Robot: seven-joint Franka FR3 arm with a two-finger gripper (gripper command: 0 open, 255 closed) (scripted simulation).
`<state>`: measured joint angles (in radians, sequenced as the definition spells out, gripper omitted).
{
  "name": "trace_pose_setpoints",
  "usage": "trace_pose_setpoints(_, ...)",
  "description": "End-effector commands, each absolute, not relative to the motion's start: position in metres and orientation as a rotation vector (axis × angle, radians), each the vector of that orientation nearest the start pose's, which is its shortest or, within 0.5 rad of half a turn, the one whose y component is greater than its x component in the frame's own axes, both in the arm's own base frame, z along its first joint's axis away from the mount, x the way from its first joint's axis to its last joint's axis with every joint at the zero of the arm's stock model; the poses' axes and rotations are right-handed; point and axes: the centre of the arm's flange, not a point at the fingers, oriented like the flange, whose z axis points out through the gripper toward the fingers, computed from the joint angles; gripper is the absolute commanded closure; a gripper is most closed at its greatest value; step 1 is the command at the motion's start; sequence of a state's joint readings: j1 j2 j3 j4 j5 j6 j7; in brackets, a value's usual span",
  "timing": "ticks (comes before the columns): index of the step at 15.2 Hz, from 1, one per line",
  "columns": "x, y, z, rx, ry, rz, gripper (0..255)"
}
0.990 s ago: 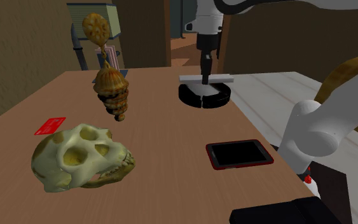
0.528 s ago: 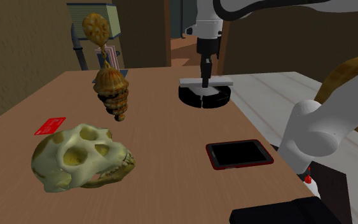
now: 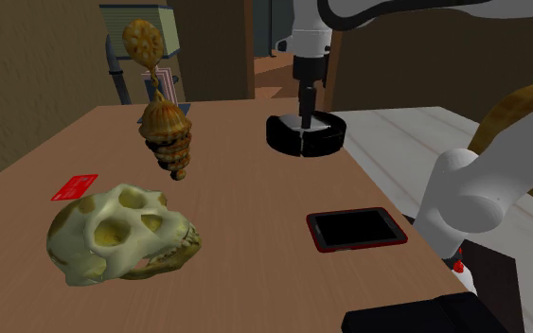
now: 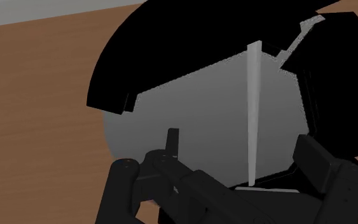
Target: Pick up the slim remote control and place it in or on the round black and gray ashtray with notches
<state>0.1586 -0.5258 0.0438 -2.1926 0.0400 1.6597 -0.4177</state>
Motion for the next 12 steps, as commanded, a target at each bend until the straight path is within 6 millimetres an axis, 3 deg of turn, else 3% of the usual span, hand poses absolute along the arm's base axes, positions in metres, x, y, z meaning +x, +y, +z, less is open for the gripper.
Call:
trace_pose_setpoints(1,0.381,0.085,0.598,-2.978,-0.938,0.011,0)
trace_pose_setpoints(4,0.382,0.085,0.634,-2.978,-0.938,0.011,0)
trace_pose_setpoints(12,0.382,0.085,0.634,-2.978,-0.938,0.011,0)
